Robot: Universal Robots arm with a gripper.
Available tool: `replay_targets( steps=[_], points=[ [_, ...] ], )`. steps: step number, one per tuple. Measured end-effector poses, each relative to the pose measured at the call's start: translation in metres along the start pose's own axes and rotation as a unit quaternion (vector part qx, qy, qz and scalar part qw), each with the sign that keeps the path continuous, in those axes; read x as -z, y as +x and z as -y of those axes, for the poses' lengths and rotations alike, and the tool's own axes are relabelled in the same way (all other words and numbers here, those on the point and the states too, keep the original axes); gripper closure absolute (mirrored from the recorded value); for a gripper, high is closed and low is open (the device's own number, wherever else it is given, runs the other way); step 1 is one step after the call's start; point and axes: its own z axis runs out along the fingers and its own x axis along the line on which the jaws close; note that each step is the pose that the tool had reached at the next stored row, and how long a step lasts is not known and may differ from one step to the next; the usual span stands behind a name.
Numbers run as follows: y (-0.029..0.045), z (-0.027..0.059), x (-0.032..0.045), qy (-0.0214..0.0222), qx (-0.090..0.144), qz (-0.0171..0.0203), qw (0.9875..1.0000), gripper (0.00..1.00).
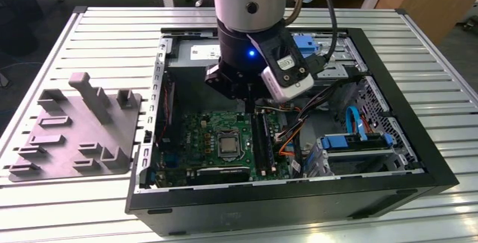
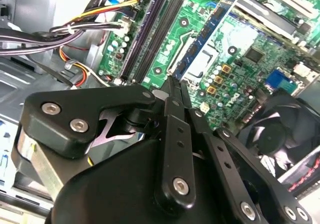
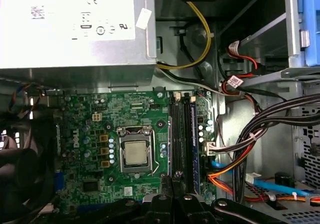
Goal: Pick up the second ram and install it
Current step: 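Insert the second ram into the second slot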
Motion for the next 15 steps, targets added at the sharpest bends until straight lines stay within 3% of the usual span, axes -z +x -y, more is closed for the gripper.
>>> replay_targets(
  steps=[15],
  points=[
    [-0.0199,-0.0038,-0.009,0.0,0.0,-0.0001,1.0,0.89]
  ],
)
